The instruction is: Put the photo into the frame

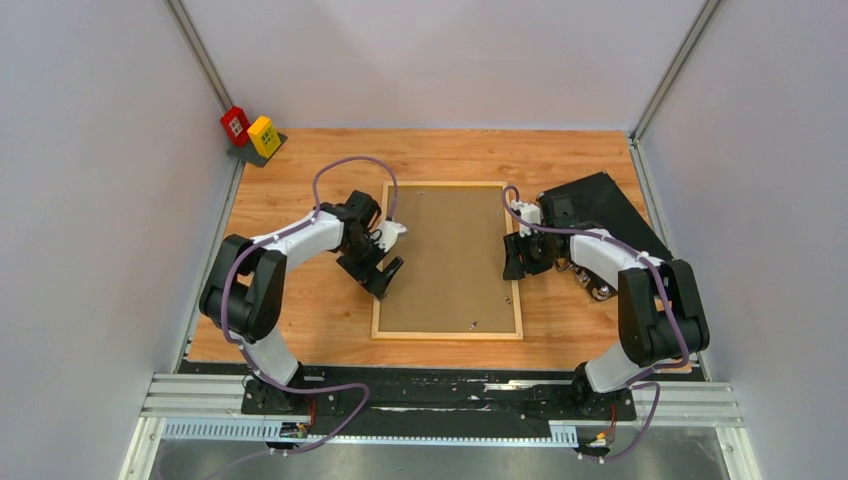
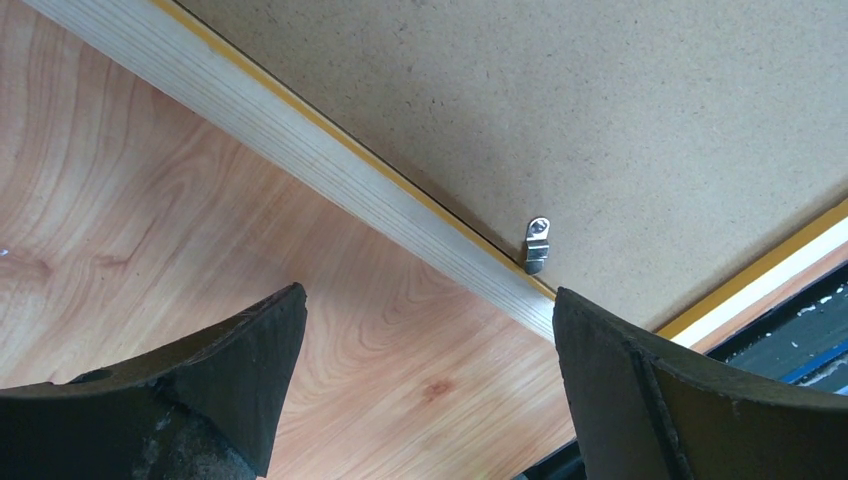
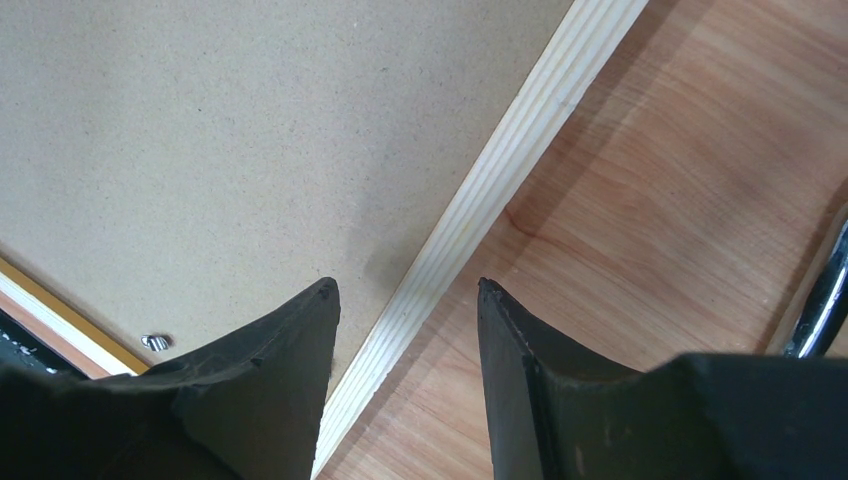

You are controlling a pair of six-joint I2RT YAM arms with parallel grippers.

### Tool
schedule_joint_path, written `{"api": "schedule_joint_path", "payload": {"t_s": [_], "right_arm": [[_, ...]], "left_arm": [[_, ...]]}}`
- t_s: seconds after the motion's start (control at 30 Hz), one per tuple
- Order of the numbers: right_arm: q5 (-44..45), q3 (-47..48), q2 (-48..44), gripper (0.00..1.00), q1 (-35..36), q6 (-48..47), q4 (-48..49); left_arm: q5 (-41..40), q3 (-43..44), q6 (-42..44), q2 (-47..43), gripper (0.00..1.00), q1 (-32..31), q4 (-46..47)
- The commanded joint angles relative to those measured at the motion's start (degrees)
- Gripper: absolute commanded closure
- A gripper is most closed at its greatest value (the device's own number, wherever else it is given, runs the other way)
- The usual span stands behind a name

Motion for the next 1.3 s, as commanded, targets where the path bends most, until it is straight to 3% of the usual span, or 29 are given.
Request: {"api": "schedule_joint_path", "payload": {"t_s": [0.0, 0.3, 0.67, 1.27], "right_arm": [[0.4, 0.8, -1.1, 0.48, 0.0, -0.4, 1.7], [0.6, -0.2, -4.6, 0.48, 0.0, -1.5, 0.3], [-0.2, -3.3, -11.5, 0.45, 0.5, -5.2, -4.1], [2.8, -7.0, -10.7, 0.45, 5.7, -7.3, -4.2]], "left_arm": [[1.6, 1.8, -0.3, -3.8, 0.0, -0.2, -0.3], [-2.4, 5.6, -3.4, -2.6, 0.0, -0.2, 3.4], [-7.6, 11.6, -6.6, 5.1, 0.03, 0.2, 7.4], [-4.9, 13.9, -9.0, 9.9, 0.39, 1.5, 7.9]]}}
